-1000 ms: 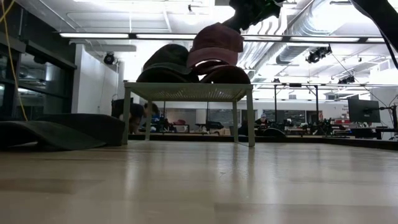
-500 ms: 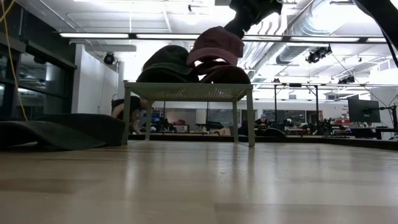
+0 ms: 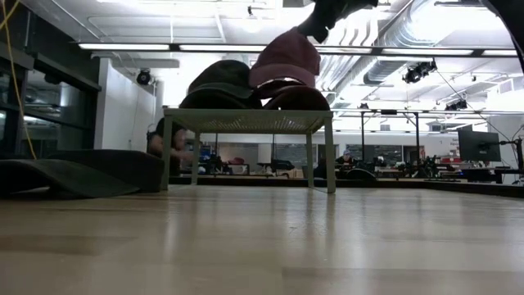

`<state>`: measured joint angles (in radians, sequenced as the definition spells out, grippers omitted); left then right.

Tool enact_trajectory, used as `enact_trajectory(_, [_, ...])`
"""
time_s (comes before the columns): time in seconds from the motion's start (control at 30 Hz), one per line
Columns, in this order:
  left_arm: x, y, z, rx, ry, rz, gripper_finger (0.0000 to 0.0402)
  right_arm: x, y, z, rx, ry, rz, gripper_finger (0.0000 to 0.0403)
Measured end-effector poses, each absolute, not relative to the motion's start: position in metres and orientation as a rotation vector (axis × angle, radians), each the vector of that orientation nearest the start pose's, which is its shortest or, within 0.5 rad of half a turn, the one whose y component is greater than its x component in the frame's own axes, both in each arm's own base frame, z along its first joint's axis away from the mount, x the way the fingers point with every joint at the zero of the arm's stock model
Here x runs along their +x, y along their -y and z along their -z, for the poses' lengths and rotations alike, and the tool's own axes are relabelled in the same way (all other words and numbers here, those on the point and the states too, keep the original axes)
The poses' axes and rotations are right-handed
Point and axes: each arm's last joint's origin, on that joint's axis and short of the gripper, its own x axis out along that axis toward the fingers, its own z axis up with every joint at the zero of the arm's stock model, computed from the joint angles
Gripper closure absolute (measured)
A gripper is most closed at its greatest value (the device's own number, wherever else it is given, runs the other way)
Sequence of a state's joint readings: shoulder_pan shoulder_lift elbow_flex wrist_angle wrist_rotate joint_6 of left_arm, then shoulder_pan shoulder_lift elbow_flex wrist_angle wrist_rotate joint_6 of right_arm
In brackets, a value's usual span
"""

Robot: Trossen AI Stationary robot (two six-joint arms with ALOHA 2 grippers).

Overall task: Pick & Place hat
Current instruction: Stack the maroon cap on top of the maroon caps on the shelf

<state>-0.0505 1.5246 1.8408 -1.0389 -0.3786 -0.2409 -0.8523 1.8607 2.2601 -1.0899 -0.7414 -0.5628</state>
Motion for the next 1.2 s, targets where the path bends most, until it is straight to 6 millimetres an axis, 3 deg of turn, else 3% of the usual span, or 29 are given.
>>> enact_trajectory(0.8, [0.293,0.004,-0.438,-0.074,-0.666,-0.396,0.0213,0.27,0.245,-0.444,-0.07,-0.633,0.062,0.03])
enact_trajectory(1.2, [0.293,0.004,-0.438,-0.075,-0.666,-0.395,0.0213,0.27,0.245,-0.443,0.041,-0.643,0.095,0.0189])
